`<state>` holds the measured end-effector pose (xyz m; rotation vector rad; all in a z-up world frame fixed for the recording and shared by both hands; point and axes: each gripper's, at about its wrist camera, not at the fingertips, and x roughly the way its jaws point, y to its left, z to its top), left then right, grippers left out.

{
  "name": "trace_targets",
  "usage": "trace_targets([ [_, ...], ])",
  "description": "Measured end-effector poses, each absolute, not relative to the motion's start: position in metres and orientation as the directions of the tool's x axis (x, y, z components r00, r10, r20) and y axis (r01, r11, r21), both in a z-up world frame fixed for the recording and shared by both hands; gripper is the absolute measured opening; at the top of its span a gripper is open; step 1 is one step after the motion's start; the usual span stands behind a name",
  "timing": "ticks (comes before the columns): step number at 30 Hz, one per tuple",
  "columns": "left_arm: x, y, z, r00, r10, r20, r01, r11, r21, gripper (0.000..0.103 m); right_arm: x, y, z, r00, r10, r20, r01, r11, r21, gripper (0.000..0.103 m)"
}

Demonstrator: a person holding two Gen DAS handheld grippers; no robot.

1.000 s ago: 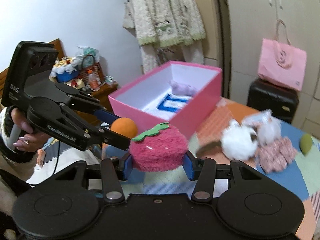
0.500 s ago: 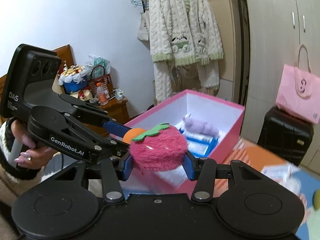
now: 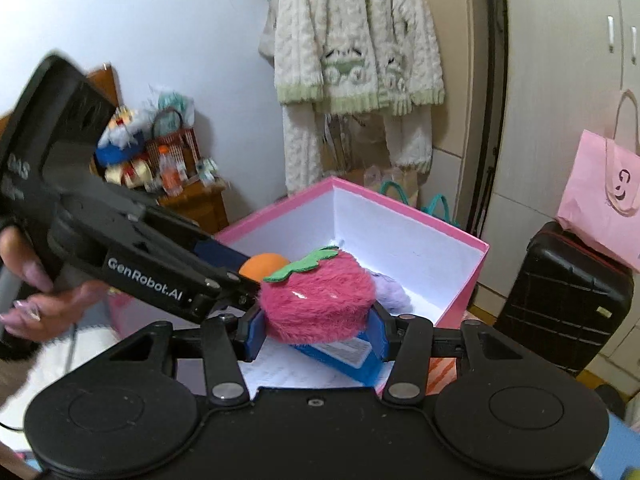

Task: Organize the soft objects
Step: 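Carry the sponge and strawberry plush over the pink box with both grippers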

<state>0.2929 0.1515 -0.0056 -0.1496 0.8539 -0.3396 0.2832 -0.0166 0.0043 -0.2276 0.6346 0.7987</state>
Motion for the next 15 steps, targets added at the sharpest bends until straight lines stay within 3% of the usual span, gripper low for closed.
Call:
trace_targets([
  [8,0.337,0.158,-0.034,0.544,-0.337,-0.768,0.155,0.94,-0.303,0.05,0.311,0.004,-0.01,0.55,0.505,-0.665,-0.73,0.677,-0.09,0.055],
  [15,0.354,0.16,-0.052,0.533,-0.304,-0.789,0.096,0.949,-0.3,0.05,0.325,0.014,-0.027,0.562,0.457,-0.689,-0.702,0.704,-0.106,0.057],
])
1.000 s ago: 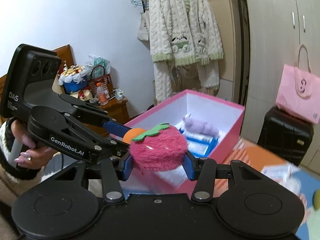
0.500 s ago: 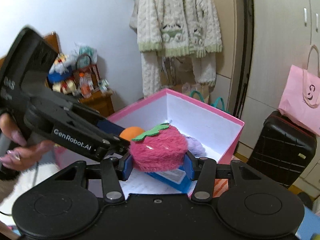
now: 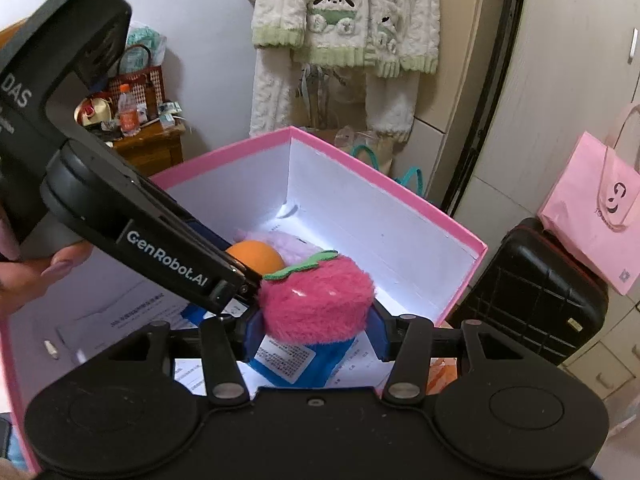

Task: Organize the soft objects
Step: 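Carry the sponge and strawberry plush over the pink box with both grippers, then open both grippers to drop the sponge and strawberry into the box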

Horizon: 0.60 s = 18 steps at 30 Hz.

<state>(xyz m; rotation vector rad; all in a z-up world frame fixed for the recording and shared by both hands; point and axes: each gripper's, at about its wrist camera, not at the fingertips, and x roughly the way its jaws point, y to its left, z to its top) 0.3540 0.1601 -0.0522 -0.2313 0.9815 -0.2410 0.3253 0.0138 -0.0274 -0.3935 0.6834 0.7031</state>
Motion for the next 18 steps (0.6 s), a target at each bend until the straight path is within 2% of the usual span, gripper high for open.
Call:
trace_targets([
  [7,0.355,0.152,-0.049,0.551,-0.24,-0.799,0.105,0.97,-0.219,0.054,0.314,0.021,-0.031,0.614,0.423,-0.666,-0.693,0.694,-0.197,0.06],
  [9,0.35,0.149,-0.044,0.566,-0.22,-0.795,0.118,0.975,-0.186,0.056,0.306,0.02,-0.029,0.622,0.429,-0.655,-0.692,0.693,-0.203,0.065],
  [11,0.341,0.147,-0.038,0.601,-0.209,-0.772,0.123,0.978,-0.169,0.06,0.298,0.018,-0.025,0.637,0.427,-0.642,-0.68,0.703,-0.208,0.065],
  [15,0.321,0.144,-0.023,0.665,-0.174,-0.726,0.119,0.985,-0.128,0.061,0.284,0.012,-0.017,0.651,0.425,-0.629,-0.669,0.714,-0.209,0.066],
  [18,0.305,0.144,-0.01,0.681,-0.202,-0.704,0.141,0.979,-0.145,0.061,0.273,0.006,-0.009,0.655,0.427,-0.623,-0.659,0.726,-0.195,0.066],
])
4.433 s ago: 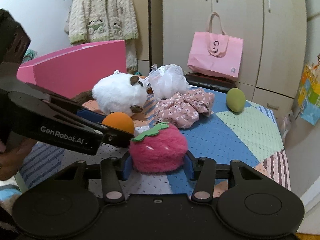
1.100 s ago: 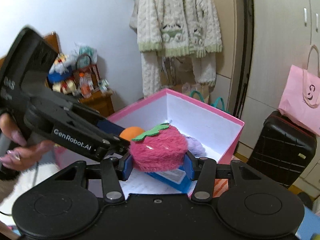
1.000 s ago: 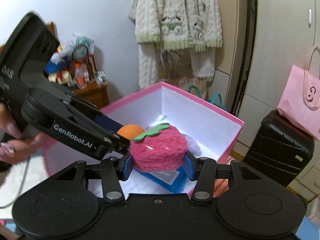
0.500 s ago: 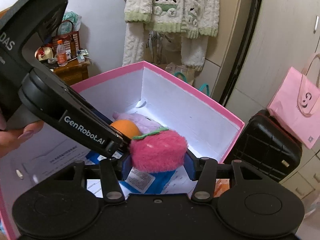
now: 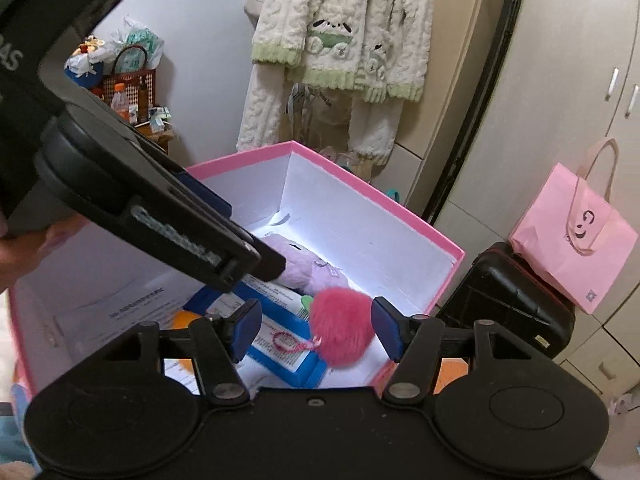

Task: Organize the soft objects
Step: 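Open both grippers to drop the sponge and strawberry into the box, then move both grippers back to the table toward the white cat plush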

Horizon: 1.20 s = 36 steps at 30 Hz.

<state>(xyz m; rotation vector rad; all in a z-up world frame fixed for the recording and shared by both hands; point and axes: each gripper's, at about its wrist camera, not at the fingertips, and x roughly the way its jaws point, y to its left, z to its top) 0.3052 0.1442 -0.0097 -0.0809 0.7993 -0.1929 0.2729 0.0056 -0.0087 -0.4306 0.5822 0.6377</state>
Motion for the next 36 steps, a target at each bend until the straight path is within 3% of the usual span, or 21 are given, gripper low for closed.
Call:
trace_targets([
  [13,0.232,0.14,0.016,0.659,-0.28,-0.698,0.273,0.954,-0.125,0.069,0.223,-0.02,0.018,0.647,0.453,-0.614,-0.653,0.744,-0.139,0.067],
  [26,0.169,0.128,0.053,0.682,-0.321,-0.657,0.386,0.921,-0.049,0.077,0.169,-0.046,0.047,0.653,0.449,-0.609,-0.649,0.747,-0.145,0.068],
  [36,0.137,0.11,0.063,0.65,-0.384,-0.656,0.456,0.888,-0.068,0.08,0.131,-0.073,0.054,0.682,0.419,-0.6,-0.623,0.762,-0.176,0.07],
])
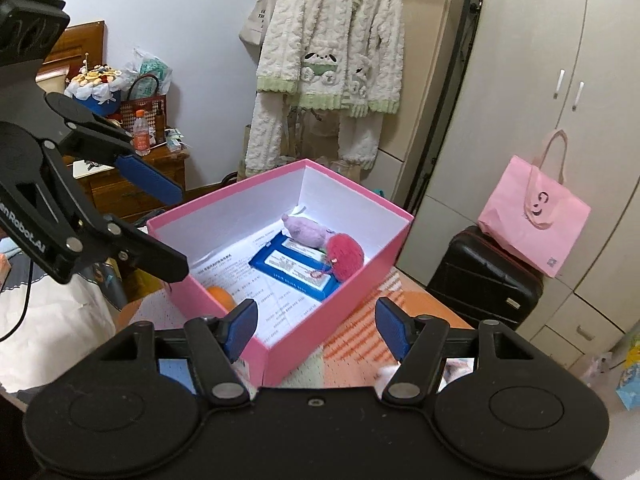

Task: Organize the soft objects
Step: 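Move both grippers back to the table toward the white cat plush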

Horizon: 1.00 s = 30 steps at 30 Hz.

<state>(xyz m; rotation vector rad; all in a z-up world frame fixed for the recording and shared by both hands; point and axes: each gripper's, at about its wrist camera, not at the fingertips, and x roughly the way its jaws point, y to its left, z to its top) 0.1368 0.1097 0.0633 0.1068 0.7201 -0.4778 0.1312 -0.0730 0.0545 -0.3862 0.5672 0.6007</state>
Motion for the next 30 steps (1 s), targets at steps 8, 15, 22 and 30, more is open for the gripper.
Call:
trace_targets([
  [8,0.115,0.079,0.065,0.619,-0.422,-0.663,0.517,0.854,-0.062,0.08,0.098,-0.116,0.055,0.712,0.409,-0.571,-0.587,0.792,-0.164,0.072],
  [15,0.111,0.045,0.059,0.57,-0.451,-0.687,0.576,0.815,-0.057,0.08,0.088,-0.187,0.038,0.747,0.404,-0.528,-0.5,0.865,-0.046,0.074],
  [22,0.132,0.008,0.045,0.501,-0.479,-0.721,0.618,0.781,-0.09,0.08,0.089,-0.214,0.011,0.726,0.413,-0.55,-0.499,0.867,-0.007,0.075],
  [30,0.147,-0.023,0.023,0.52,-0.453,-0.724,0.629,0.777,-0.034,0.08,0.111,-0.216,-0.024,0.691,0.426,-0.583,-0.524,0.852,0.002,0.076],
])
